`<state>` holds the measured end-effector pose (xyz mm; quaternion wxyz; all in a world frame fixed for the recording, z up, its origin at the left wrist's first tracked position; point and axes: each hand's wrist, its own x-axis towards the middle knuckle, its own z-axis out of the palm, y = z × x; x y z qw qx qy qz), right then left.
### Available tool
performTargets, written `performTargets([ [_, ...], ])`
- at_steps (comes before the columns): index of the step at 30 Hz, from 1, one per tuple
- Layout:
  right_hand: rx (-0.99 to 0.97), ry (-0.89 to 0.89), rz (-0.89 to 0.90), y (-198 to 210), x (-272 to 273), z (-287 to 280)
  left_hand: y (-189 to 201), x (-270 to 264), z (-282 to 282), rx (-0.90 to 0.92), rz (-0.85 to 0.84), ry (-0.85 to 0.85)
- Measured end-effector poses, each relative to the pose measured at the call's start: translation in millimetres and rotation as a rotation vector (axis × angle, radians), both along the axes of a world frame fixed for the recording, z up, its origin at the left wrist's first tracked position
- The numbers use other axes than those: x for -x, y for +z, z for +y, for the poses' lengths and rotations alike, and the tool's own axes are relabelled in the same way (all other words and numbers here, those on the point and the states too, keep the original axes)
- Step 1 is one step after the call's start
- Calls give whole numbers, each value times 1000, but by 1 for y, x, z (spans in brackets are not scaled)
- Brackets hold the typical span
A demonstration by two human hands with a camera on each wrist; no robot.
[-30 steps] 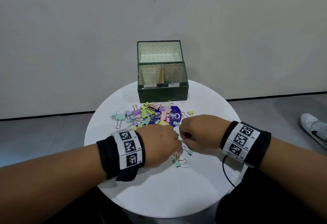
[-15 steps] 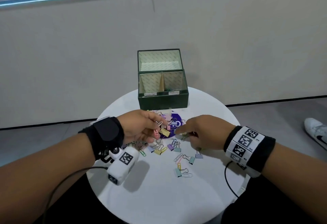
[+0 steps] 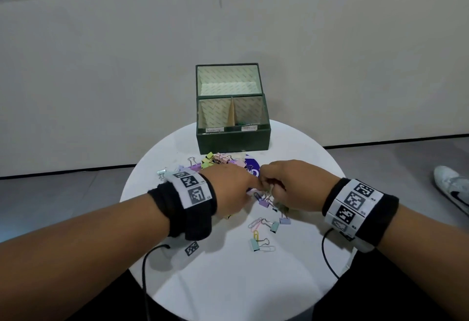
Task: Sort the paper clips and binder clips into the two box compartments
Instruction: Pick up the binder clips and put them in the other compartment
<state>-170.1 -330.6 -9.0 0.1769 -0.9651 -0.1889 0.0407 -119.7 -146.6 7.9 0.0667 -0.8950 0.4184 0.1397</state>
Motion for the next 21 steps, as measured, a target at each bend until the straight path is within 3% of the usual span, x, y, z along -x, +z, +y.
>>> performTargets([
  [10,31,-59,6,1,-3,0,-8,2,-1,-97,-200,-150],
  [17,0,81,139,8,8,6,6,-4,12,20,-91,-25],
  [21,60,108,59,3,18,11,5,-6,10,-52,2,-79],
])
